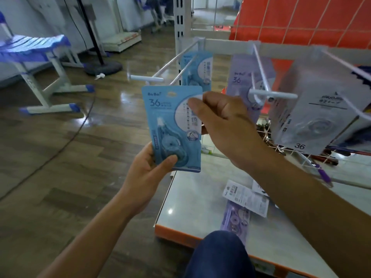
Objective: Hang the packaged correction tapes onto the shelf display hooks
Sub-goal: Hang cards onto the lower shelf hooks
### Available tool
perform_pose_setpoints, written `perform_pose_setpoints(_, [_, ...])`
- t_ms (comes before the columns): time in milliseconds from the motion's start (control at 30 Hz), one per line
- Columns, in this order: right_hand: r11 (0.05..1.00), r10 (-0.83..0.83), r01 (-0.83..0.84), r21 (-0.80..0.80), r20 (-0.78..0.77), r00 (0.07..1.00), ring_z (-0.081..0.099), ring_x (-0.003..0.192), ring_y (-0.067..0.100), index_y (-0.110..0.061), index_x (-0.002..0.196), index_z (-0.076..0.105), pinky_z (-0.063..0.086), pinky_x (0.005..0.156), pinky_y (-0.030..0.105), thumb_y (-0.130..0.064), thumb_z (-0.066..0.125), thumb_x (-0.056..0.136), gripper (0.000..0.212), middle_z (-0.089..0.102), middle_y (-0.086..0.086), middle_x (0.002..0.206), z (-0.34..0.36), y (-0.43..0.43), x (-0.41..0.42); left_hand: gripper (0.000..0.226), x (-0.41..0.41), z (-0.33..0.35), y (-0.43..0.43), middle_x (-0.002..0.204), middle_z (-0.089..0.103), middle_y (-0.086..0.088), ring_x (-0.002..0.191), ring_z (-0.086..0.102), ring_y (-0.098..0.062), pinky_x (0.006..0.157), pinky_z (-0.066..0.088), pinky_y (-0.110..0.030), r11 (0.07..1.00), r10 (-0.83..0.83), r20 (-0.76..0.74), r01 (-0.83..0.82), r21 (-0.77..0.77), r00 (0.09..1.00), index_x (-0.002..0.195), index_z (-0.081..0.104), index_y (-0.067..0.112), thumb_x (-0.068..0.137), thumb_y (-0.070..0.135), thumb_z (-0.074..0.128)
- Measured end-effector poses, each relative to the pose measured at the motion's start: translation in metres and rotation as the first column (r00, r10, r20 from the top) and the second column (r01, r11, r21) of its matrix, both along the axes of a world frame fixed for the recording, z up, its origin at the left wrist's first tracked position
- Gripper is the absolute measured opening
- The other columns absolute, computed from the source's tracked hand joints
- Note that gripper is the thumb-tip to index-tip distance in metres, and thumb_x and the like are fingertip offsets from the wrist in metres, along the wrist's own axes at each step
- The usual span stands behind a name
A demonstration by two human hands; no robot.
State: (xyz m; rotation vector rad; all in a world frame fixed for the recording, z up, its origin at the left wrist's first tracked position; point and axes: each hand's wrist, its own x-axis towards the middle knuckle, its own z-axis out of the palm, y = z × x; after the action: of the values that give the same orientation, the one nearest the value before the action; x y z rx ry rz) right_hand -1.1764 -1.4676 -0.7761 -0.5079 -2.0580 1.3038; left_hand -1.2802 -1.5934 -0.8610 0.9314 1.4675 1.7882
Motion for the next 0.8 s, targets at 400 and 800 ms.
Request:
perform_pose_setpoints(400, [0.998, -0.062, 0.063, -0.008, 0.026, 0.998, 0.066, 0.096, 0.019, -0.032, 0.08, 0.06, 0.06, 0.073, 0.039, -0.034, 0.053, 0.095, 0.017, 0.07, 0.002, 0.1, 0.003, 0.0, -0.019, 0.076, -0.018, 0.0, -0.001, 0.114, 0.069, -0.006, 0.108, 0.066, -0.023, 0.08, 0.056, -0.026, 0.999, -0.047, 0.042, 0.046, 0.026, 0.998, 0.117, 0.057, 0.012, 0.058, 0.051, 0.085])
perform_pose_setpoints(800, [0.905, -0.421, 0.426, -0.001, 0.147, 0.895, 0.053, 0.117, 0.032, 0.0, 0.127, 0.043, 0.041, 0.093, 0.033, -0.025, 0.043, 0.099, 0.037, 0.055, 0.018, 0.129, -0.01, 0.071, -0.088, 0.017, -0.08, 0.002, 0.135, 0.092, 0.06, 0.001, 0.078, 0.061, -0.007, 0.06, 0.053, -0.016, 0.976, 0.098, -0.199, -0.133, -0.171, 0.975, 0.103, 0.049, 0.017, 0.102, 0.032, 0.042])
